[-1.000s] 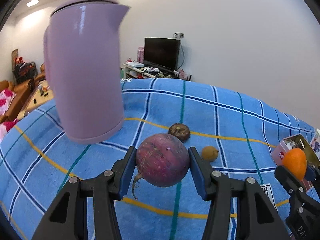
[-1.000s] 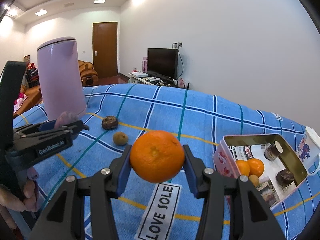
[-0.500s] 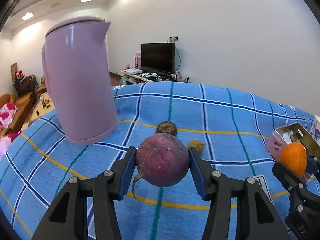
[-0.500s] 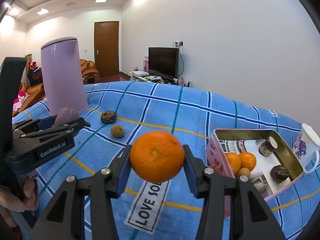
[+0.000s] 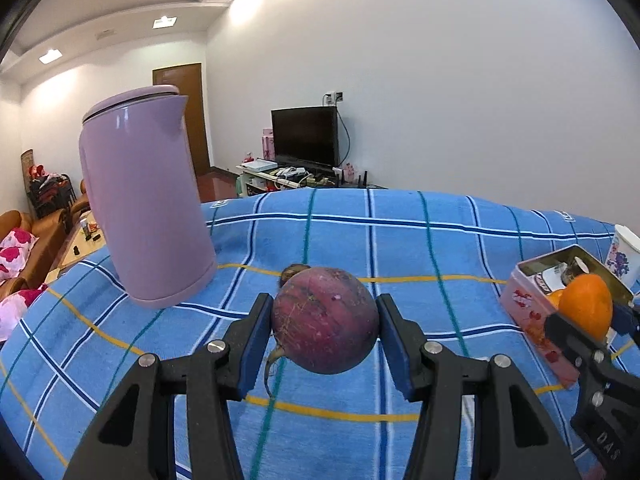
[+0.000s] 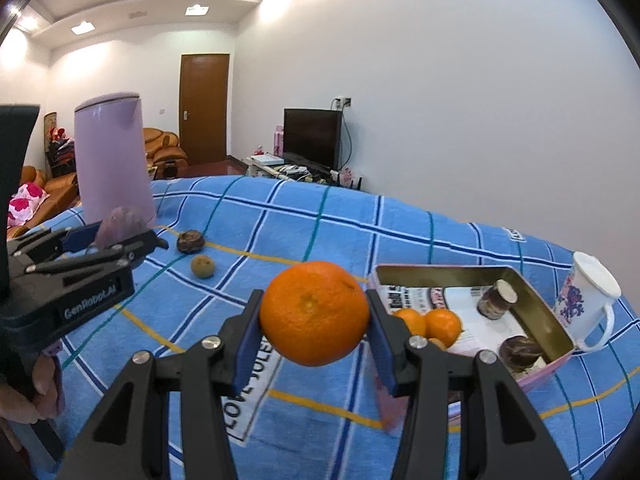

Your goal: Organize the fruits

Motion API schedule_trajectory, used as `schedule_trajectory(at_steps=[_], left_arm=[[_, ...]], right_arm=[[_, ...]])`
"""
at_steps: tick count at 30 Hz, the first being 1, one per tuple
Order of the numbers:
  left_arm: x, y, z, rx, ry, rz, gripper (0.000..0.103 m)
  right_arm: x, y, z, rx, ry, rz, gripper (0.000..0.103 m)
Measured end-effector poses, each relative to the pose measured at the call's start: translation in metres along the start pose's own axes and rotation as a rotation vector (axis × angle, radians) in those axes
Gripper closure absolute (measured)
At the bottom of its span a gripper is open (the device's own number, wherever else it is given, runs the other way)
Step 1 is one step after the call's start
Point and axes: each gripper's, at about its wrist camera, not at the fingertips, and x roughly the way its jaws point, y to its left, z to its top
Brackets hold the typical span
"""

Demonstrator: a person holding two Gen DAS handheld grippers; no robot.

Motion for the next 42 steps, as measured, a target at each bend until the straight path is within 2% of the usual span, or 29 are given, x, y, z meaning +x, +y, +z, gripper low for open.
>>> schedule_trajectory(at_steps=[14,22,42], left_arm=[[-0.009,-0.065,0.013,0.024,-0.021,-0.104,0.049],[-0.015,-0.105,0.02,0.064,-0.037,-0.162,0.049],[0.001,-0.181,0.031,0.106,-0.005,-0.287,0.049]], right_arm=[[-0.015,-0.054,0.003,0.038,-0.053,-0.1,0.052],[-0.019,-0.098,0.006,0.113,-0.073,-0.162,0.052],[-0.007,-0.188,-0.001,0.185,-0.014,-0.347,0.052]])
